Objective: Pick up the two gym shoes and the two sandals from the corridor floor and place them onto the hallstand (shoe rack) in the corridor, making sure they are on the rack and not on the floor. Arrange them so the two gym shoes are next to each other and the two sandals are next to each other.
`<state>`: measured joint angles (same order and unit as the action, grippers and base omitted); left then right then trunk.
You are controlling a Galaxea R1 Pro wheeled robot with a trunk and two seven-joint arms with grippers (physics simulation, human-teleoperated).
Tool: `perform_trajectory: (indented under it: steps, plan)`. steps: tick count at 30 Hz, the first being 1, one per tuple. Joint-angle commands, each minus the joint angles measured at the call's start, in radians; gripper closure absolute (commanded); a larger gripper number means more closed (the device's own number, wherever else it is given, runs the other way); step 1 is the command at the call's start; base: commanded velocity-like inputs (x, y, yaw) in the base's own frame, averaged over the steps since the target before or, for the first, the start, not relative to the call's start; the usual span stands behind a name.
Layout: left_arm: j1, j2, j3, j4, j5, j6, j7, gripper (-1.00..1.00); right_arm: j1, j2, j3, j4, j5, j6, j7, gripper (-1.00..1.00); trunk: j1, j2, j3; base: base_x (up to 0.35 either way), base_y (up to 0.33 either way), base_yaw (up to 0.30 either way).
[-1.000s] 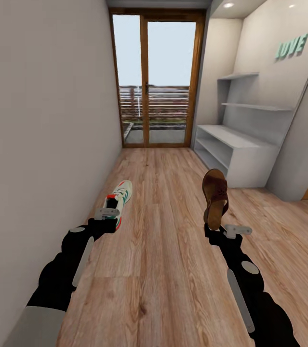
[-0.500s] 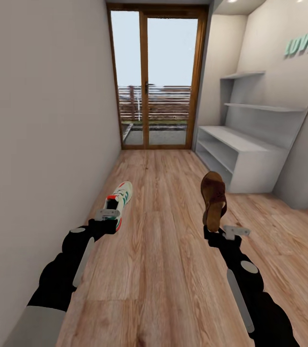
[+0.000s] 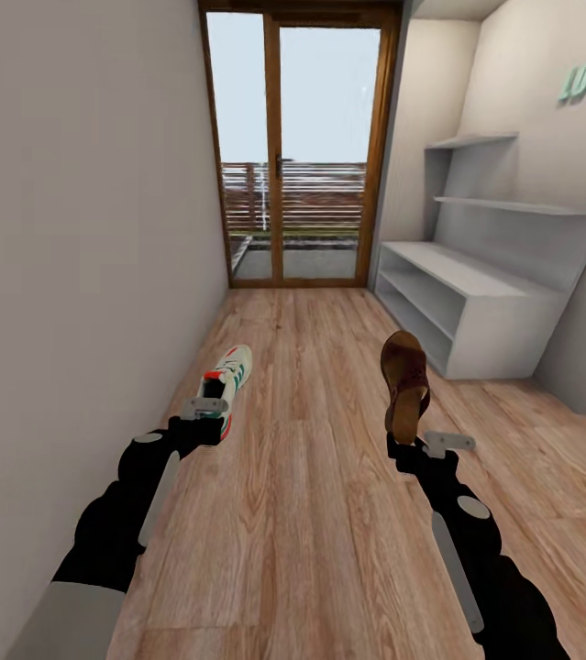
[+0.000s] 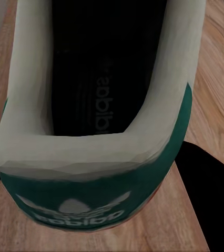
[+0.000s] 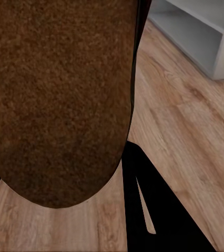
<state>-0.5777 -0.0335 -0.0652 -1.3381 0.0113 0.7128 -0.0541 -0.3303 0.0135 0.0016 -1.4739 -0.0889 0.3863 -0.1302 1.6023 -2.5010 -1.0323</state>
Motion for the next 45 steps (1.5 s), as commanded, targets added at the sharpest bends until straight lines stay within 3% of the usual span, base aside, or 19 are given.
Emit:
perform_trajectory:
  steps: [1, 45]
  plan:
    - [-0.001, 0.000, 0.001, -0.001, 0.001, 0.005, -0.003, 1.00, 0.000, 0.000, 0.000, -0.001, -0.012, 0.005, -0.008, 1.00, 0.000, 0.000, -0.001, 0.347, 0.000, 0.000]
    - [-0.001, -0.001, 0.000, -0.001, 0.001, 0.005, -0.003, 1.00, 0.000, -0.001, 0.003, -0.002, -0.009, 0.003, -0.008, 1.00, 0.000, 0.000, -0.001, 0.347, 0.000, 0.000]
